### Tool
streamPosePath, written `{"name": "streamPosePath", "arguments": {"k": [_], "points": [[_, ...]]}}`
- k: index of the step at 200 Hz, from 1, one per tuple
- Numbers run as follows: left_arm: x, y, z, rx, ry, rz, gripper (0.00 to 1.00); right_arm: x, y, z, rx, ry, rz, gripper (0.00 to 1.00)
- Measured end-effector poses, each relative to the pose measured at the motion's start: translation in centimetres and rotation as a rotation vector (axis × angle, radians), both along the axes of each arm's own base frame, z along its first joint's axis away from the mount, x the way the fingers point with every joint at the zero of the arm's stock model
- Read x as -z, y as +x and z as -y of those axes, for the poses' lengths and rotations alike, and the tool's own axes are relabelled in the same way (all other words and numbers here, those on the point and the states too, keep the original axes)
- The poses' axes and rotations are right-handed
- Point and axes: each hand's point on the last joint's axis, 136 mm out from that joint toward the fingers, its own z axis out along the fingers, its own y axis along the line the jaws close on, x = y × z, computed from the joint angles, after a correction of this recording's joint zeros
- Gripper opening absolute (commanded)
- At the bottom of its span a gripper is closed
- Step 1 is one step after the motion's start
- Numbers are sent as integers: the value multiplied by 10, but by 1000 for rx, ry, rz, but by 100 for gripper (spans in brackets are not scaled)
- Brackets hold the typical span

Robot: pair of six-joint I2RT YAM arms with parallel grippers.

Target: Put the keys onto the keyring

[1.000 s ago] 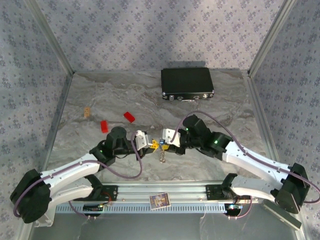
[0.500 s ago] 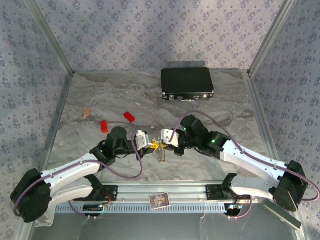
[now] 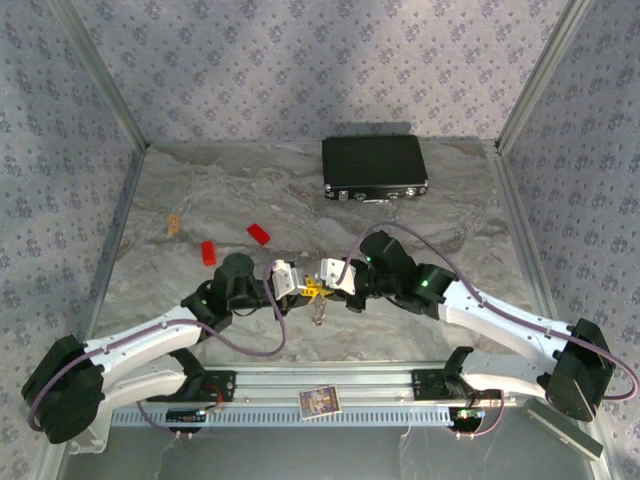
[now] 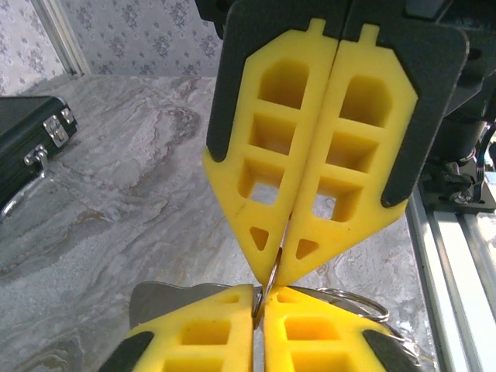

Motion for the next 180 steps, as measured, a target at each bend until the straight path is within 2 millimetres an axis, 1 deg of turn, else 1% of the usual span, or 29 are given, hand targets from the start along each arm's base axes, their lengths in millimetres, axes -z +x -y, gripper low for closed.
{"name": "streamPosePath", "arguments": {"k": [5, 9, 14, 22, 38, 55, 68, 132, 159, 180], "points": [[0, 0, 0, 1, 1, 1, 3, 0, 1, 0, 4, -1, 1, 17], [0, 0, 0, 1, 2, 2, 2, 0, 1, 1, 8, -2, 0, 22], [0, 0, 0, 1, 1, 2, 1, 1, 2, 1, 13, -2, -2, 25], [0, 0, 0, 1, 2, 3, 0, 1, 2, 2, 15, -5, 3, 26], [1, 0, 0, -5, 7, 1, 0, 1, 3, 9, 34, -10, 19, 27], [2, 1, -1, -12, 12, 0, 0, 2, 6, 20, 75, -27, 35, 27], [2, 1, -2, -17, 16, 2, 0, 2, 8, 25, 94, -37, 45, 27], [3, 3, -3, -31, 39, -7, 0, 4, 6, 22, 88, -44, 49, 26], [-4, 10, -9, -82, 52, 14, 0, -3, 14, 22, 122, -25, 79, 26], [-23, 16, -17, -143, 50, 53, 0, -17, 24, 27, 175, 20, 100, 27]]}}
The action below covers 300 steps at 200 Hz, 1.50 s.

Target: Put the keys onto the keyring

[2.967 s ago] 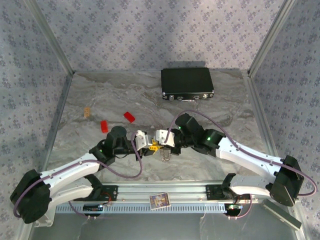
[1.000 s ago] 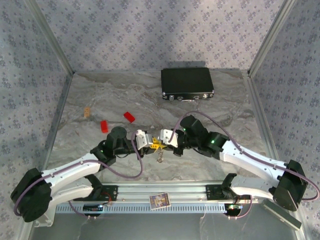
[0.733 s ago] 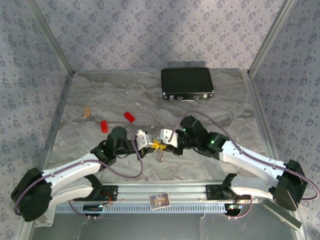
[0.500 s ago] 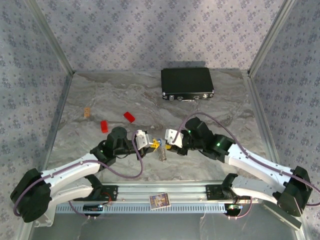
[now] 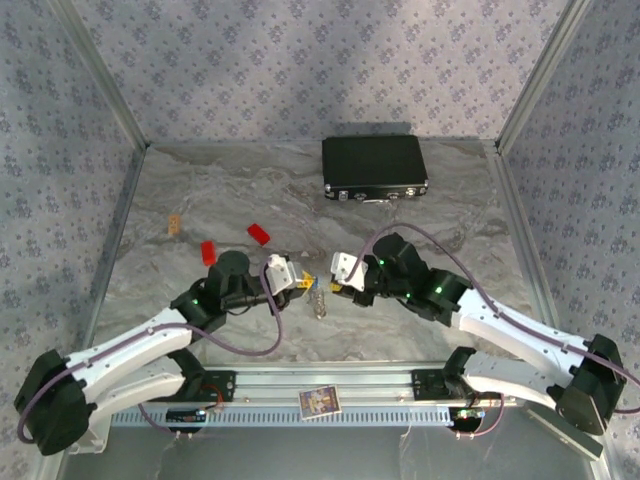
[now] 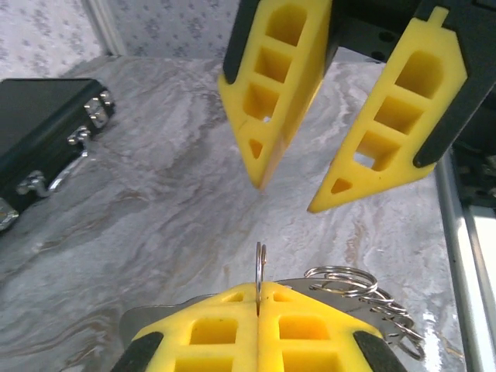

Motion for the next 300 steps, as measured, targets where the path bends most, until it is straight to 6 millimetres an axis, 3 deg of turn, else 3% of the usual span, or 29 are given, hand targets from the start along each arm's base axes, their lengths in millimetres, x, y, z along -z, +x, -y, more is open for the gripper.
{"name": "streamPosePath", "arguments": {"k": [32, 66, 93, 124, 159, 189, 219, 250, 300], "points": [[-39, 9, -21, -116, -6, 87, 0, -15, 12, 4, 64, 69, 7, 27], [-70, 20, -54, -278, 30, 166, 0, 11, 24, -12, 118, 47, -108, 26], [-76, 36, -92, -452, 87, 196, 0, 39, 29, -44, 115, -13, -208, 27], [-78, 53, -149, -695, 137, 217, 0, 61, 30, -84, 105, -45, -299, 29], [-90, 54, -202, -923, 111, 269, 0, 82, 46, -133, 181, -47, -402, 32], [-93, 49, -237, -1077, 105, 305, 0, 99, 65, -173, 268, -31, -478, 32], [-97, 42, -255, -1153, 95, 336, 0, 116, 87, -202, 340, -28, -549, 34], [-97, 38, -259, -1166, 102, 345, 0, 133, 105, -225, 371, -40, -609, 35], [-95, 36, -259, -1159, 96, 344, 0, 163, 116, -239, 393, -90, -702, 35]]}}
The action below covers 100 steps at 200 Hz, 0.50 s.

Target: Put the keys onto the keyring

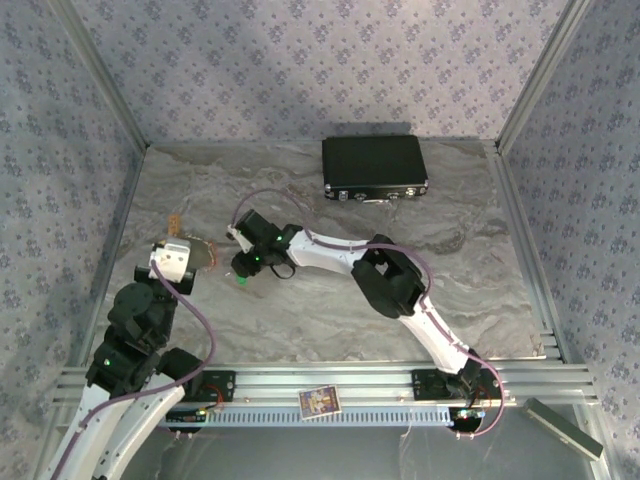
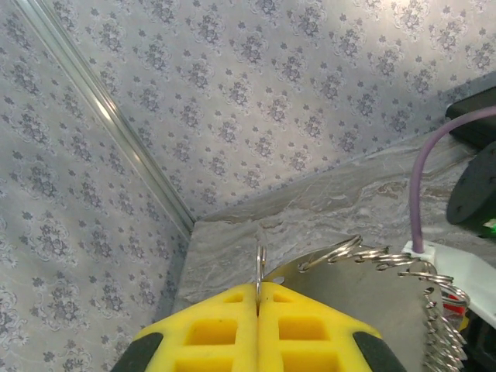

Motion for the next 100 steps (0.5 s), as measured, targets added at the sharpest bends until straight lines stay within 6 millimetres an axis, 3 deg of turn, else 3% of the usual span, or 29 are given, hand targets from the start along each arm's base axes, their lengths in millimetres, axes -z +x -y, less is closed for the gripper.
{"name": "streamPosePath", "arguments": {"k": [37, 100], "points": [[8, 2, 4, 16, 7, -17, 0, 16, 0, -4, 0, -16, -57, 35], [11, 2, 6, 28, 8, -21, 0, 14, 4, -13, -6, 7, -81, 31]]}}
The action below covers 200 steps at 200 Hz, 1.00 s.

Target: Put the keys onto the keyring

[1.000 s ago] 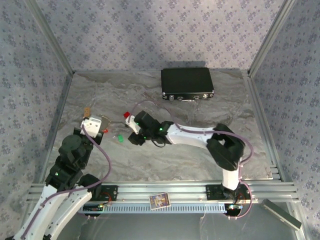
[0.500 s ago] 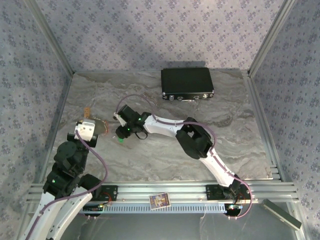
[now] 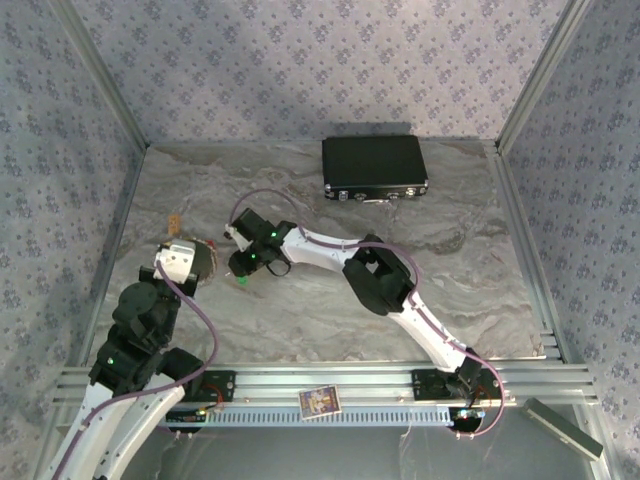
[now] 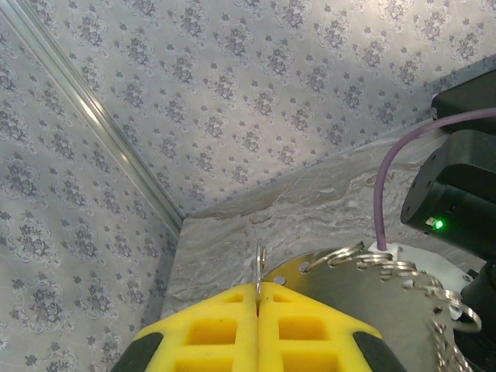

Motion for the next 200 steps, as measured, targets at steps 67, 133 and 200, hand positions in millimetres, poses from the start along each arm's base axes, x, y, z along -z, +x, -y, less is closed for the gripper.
{"name": "streamPosePath", "arguments": {"k": [67, 133, 200], "points": [[1, 0, 3, 14, 0, -3, 0, 2, -1, -3, -6, 7, -24, 17], [1, 0, 4, 22, -1, -3, 0, 1, -5, -6, -25, 19, -44, 0], [2, 0, 8, 45, -7, -8, 0, -6, -22, 30, -24, -32, -26, 0]]}}
